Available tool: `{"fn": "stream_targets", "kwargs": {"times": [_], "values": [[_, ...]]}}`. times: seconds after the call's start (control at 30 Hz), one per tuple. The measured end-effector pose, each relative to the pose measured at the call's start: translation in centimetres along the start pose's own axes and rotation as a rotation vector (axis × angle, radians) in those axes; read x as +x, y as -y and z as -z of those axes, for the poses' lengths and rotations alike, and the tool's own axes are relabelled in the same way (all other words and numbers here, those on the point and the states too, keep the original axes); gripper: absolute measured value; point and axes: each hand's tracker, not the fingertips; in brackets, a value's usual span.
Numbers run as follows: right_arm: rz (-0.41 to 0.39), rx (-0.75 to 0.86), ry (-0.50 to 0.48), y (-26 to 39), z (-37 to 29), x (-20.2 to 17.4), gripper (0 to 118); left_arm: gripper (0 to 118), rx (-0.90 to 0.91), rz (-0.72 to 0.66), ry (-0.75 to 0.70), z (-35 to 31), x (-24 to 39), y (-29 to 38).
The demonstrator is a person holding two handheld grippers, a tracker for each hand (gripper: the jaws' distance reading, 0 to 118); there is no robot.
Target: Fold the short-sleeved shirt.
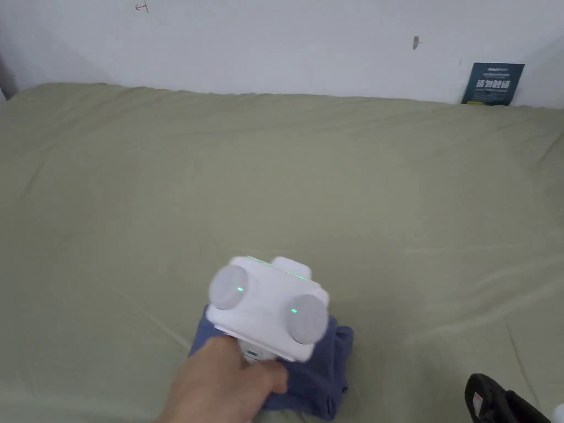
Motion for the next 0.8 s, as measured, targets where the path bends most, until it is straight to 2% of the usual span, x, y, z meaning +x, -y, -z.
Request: {"fn": "stream_targets", "kwargs": {"times": [0.03,0.07,0.1,0.13,0.17,0.2,0.3,0.4,0.5,0.53,0.57,0.6,0.63,0.67,0.73,0.8], "values": [[0.008,-0.008,0.007,0.1,-0.1,0.2,0,8,0.000,0.048,-0.036,1.3,1.6,-0.2],[0.016,-0.013,0.010,0.2,-0.2,0.5,0,14,0.000,0.045,-0.057,2.3,3.1,-0.4],[0.022,-0.017,0.015,0.3,-0.3,0.6,0,49,0.020,0.062,-0.054,3.1,4.1,-0.4],[0.025,-0.020,0.022,0.4,-0.4,0.7,0,92,0.046,0.099,-0.062,4.1,4.9,-0.4],[0.029,-0.023,0.030,0.3,-0.6,0.8,0,118,0.042,0.103,-0.083,4.9,5.4,-0.4],[0.031,-0.022,0.033,0.3,-0.8,0.9,0,112,0.116,0.123,-0.103,5.8,5.4,-0.8],[0.025,-0.018,0.041,0.1,-1.4,1.1,0,113,0.111,0.021,0.025,5.6,2.6,-1.0],[0.015,-0.019,0.043,-0.3,-1.2,1.1,0,112,0.182,-0.036,0.114,1.0,-0.6,0.1],[0.015,-0.023,0.025,-0.4,-1.0,0.9,0,109,0.234,-0.166,0.271,-3.4,-5.5,0.6],[0.011,-0.026,0.022,-0.4,-0.8,0.7,0,100,0.248,-0.197,0.342,-3.5,-7.4,1.1],[0.005,-0.028,0.021,-0.3,-0.8,0.5,0,73,0.262,-0.240,0.422,-3.3,-9.1,1.6],[0.003,-0.029,0.022,-0.2,-0.7,0.4,0,0,0.252,-0.262,0.465,-4.3,-10.1,1.4],[0.007,-0.034,0.018,-0.1,-0.5,0.2,0,0,0.206,-0.250,0.497,-3.3,-11.0,1.6],[0.021,-0.041,0.007,0.0,-0.4,0.2,0,0,0.232,-0.326,0.531,-1.8,-11.9,2.3],[0.044,-0.058,-0.006,0.3,-0.1,0.1,0,0,0.142,-0.352,0.652,0.1,-12.4,2.1],[0.057,-0.073,-0.018,0.6,0.1,0.1,0,0,0.144,-0.402,0.748,1.9,-12.1,2.4]]}}
